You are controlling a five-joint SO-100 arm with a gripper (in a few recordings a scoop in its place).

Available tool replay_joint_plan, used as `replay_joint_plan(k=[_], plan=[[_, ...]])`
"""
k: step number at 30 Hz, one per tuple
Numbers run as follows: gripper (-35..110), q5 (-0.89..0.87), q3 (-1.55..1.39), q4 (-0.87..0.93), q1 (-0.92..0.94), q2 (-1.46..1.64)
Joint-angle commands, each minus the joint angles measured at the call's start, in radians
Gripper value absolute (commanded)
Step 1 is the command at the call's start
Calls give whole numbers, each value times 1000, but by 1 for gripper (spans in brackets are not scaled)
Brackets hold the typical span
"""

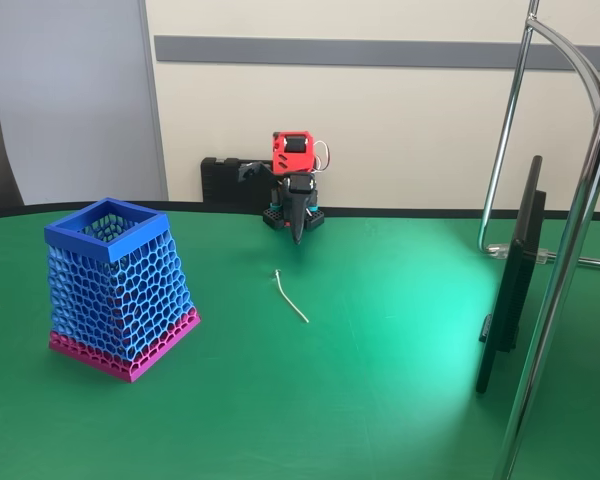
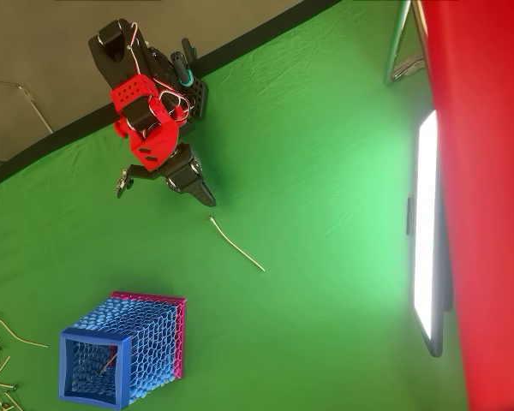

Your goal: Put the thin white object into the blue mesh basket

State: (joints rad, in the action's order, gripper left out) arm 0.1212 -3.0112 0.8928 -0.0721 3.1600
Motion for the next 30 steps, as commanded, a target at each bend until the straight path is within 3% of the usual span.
replay_joint_plan(k=[1,10,16,30], plan=[[1,28,80,-32,0,-97],[1,189,298,-71,55,-440],[1,512,433,-58,18,-620],[1,1335,699,183,-37,-1003]])
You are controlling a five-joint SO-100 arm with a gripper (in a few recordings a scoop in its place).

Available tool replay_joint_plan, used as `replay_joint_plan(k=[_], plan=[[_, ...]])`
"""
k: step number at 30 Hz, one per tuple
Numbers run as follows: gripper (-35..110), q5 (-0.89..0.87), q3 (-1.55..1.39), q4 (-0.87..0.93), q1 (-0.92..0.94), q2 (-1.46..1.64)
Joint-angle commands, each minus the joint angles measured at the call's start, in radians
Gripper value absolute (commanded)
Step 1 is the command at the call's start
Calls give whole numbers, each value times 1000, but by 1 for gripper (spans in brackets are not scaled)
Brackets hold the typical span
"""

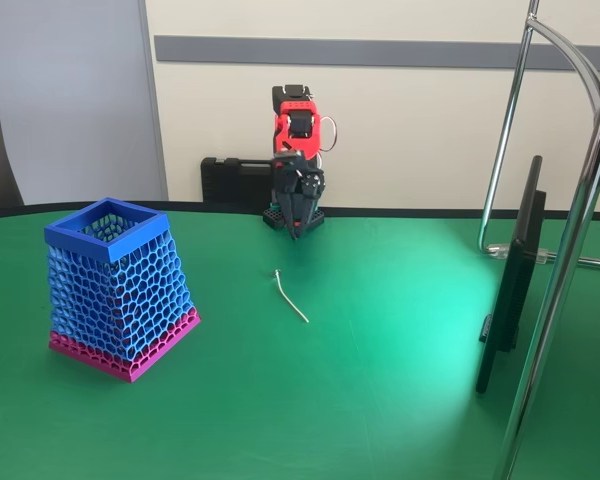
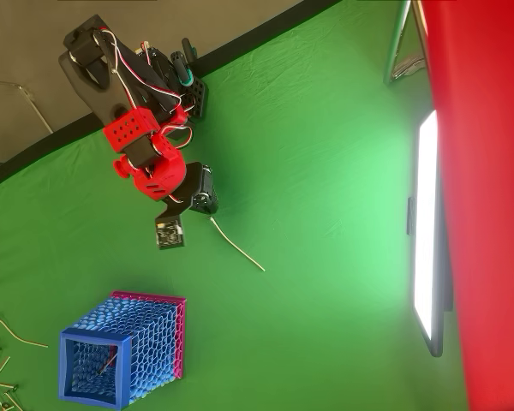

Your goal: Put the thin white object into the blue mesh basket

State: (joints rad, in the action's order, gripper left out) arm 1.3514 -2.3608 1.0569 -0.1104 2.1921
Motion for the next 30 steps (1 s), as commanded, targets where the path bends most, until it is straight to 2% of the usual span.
replay_joint_plan(k=[1,12,30], plan=[[1,149,61,29,5,-60],[12,293,270,104,104,-293],[14,264,383,95,155,-541]])
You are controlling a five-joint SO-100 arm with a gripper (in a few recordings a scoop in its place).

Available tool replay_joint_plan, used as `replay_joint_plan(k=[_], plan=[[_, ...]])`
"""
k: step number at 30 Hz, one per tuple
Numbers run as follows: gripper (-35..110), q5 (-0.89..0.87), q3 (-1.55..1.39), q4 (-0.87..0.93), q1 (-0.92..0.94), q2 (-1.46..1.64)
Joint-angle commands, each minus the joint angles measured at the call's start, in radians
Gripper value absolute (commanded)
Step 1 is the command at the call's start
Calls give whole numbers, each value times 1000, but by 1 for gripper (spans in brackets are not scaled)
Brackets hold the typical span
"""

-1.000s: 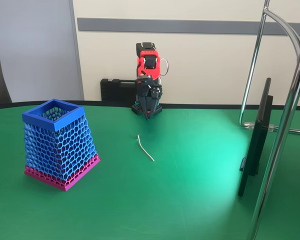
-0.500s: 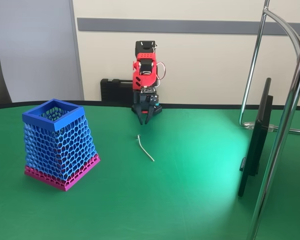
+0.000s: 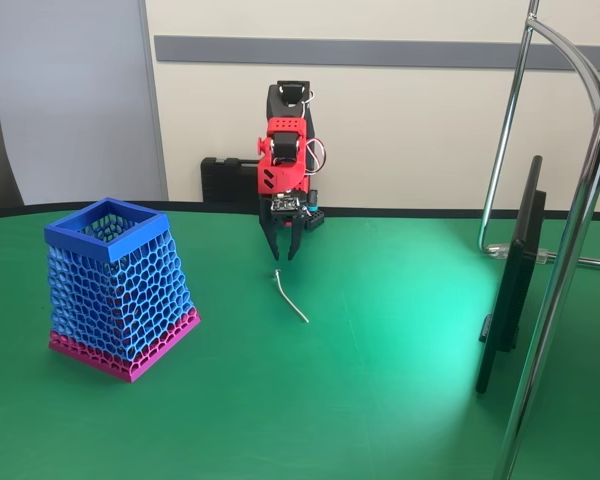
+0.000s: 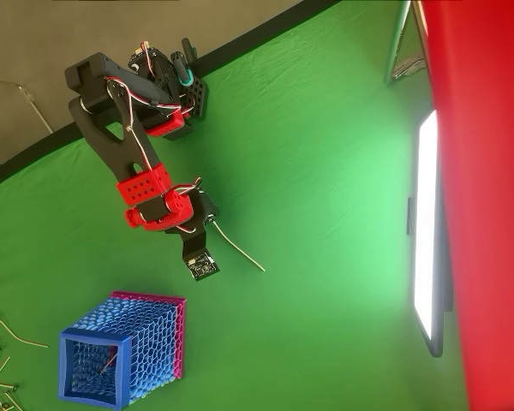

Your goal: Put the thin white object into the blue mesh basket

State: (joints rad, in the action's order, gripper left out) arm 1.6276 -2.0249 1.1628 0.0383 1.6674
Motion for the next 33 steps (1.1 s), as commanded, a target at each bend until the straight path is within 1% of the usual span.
replay_joint_plan(k=[1,8,33], plan=[[14,-14,55,-14,8,-31],[14,-12,52,-75,21,-92],[14,6,66,-123,55,-190]])
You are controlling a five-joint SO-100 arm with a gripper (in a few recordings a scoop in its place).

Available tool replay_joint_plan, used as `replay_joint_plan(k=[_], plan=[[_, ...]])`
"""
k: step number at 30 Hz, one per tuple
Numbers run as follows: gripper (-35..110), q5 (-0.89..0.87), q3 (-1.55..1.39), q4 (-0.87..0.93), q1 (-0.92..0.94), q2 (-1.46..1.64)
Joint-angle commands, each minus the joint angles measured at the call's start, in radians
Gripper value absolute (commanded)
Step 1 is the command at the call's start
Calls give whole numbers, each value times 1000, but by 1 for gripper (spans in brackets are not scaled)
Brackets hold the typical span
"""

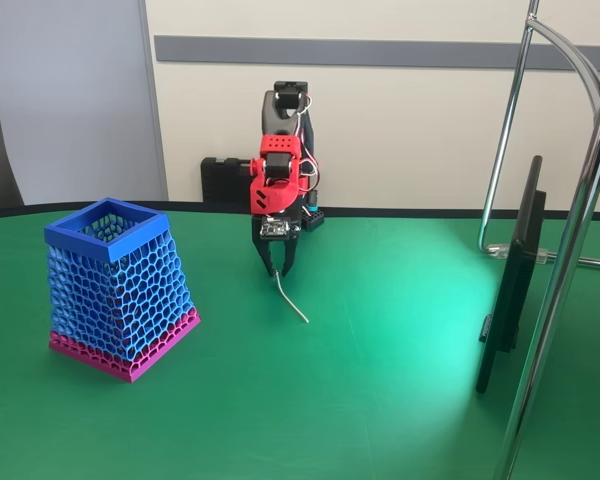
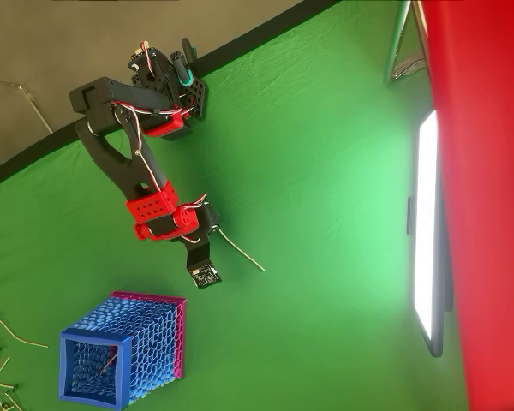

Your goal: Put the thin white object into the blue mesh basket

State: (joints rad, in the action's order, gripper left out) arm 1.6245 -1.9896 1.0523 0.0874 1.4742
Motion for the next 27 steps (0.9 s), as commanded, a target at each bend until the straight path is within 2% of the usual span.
replay_joint_plan(k=[1,13,27], plan=[[14,11,25,-23,8,3],[15,23,-35,-103,12,5],[14,-15,-51,-104,3,5]])
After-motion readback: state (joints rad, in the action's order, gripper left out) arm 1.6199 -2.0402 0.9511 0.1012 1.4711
